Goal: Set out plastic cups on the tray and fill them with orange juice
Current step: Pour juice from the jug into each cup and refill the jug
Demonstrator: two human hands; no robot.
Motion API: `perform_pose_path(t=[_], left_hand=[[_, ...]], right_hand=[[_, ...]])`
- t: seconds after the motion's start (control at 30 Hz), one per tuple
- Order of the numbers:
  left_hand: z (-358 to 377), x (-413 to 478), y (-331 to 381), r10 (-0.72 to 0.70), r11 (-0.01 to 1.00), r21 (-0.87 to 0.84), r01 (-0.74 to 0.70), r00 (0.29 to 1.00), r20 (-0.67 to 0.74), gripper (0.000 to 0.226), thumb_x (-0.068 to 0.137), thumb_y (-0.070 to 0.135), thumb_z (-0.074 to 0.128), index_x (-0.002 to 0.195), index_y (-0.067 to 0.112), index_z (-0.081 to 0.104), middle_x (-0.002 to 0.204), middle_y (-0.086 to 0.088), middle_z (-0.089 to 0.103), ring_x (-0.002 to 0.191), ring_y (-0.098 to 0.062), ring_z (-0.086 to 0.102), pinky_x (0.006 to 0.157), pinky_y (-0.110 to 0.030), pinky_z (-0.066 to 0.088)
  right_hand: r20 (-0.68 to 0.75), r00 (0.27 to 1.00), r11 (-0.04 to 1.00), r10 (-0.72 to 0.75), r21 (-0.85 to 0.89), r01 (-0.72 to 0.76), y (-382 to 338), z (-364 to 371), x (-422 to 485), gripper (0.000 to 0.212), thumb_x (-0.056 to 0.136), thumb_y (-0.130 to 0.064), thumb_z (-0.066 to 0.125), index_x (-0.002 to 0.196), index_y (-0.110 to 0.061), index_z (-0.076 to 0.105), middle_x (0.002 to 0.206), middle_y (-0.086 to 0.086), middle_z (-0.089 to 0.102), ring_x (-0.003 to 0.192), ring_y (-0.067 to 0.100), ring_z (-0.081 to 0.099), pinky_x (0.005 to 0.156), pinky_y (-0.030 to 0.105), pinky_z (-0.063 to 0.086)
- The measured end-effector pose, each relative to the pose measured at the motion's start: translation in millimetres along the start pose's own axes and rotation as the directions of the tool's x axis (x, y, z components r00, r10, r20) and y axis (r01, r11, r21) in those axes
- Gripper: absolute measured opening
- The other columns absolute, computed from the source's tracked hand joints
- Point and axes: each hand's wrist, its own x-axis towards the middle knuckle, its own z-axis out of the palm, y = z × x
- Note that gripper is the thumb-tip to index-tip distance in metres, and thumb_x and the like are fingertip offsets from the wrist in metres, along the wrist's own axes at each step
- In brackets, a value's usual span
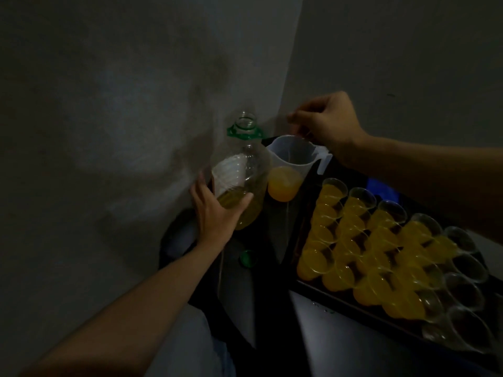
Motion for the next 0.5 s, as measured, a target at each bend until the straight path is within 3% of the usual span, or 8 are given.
perform_pose_path(t=[0.1,0.2,0.27,0.37,0.43,0.5], left_hand=[[4.8,-25.9,-1.9,0.012,0.997,-0.068,-0.025,0.983,-0.183,0.113,0.075,0.089,0.039,0.147,0.003,0.033,0.144,-0.015,0.033,0.128,-0.030,0.042,0.106,-0.054,0.041],[14.6,-56.7,3.2,0.017,0.986,-0.156,-0.064,0.958,-0.286,0.075,0.085,0.065,0.041,0.117,-0.002,0.051,0.113,-0.010,0.049,0.101,-0.019,0.048,0.096,-0.049,0.041],[19.3,-77.0,10.5,0.132,0.971,-0.177,-0.160,0.978,-0.160,0.055,0.087,0.056,0.040,0.108,0.006,0.054,0.105,0.003,0.052,0.095,-0.007,0.051,0.088,-0.037,0.042],[32.9,-88.5,22.0,0.206,0.968,-0.188,-0.167,0.955,0.214,0.064,0.086,0.067,0.038,0.132,0.024,0.049,0.129,0.011,0.049,0.116,-0.001,0.051,0.094,-0.031,0.046],[47.6,-85.4,30.9,0.192,0.972,-0.204,-0.117,0.895,0.403,0.088,0.082,0.079,0.042,0.155,0.031,0.028,0.157,0.017,0.027,0.140,-0.004,0.038,0.108,-0.031,0.041],[63.0,-77.9,45.0,0.177,0.976,-0.200,-0.090,0.864,0.471,0.098,0.080,0.085,0.041,0.160,0.041,0.007,0.164,0.028,0.001,0.151,-0.005,0.018,0.118,-0.033,0.028]], right_hand=[[-0.103,0.994,0.993,0.044,-0.108,-0.056,30.6,-17.5,11.3,0.011,0.095,-0.017,0.064,0.093,-0.011,0.073,0.089,0.006,0.073,0.081,0.015,0.073,0.078,0.035,0.062],[-0.200,0.971,0.970,0.132,-0.176,-0.168,59.7,-22.1,19.9,0.017,0.100,-0.017,0.056,0.111,-0.013,0.069,0.109,0.005,0.070,0.096,0.014,0.068,0.090,0.037,0.058],[-0.200,0.960,0.955,0.196,-0.181,-0.233,76.4,-15.6,23.4,0.024,0.103,-0.019,0.051,0.121,-0.011,0.065,0.119,0.008,0.067,0.100,0.015,0.063,0.089,0.033,0.054],[-0.216,0.938,0.931,0.270,-0.190,-0.312,97.4,-1.3,28.0,0.029,0.106,-0.023,0.046,0.122,-0.008,0.064,0.114,0.013,0.066,0.084,0.018,0.061,0.072,0.029,0.049],[-0.237,0.914,0.911,0.329,-0.174,-0.374,110.0,5.9,31.5,0.032,0.106,-0.024,0.042,0.120,-0.008,0.065,0.109,0.015,0.067,0.081,0.024,0.063,0.070,0.035,0.052],[-0.272,0.897,0.906,0.349,-0.146,-0.397,121.2,9.6,34.6,0.032,0.105,-0.025,0.042,0.121,-0.009,0.065,0.110,0.016,0.069,0.095,0.029,0.067,0.087,0.045,0.056]])
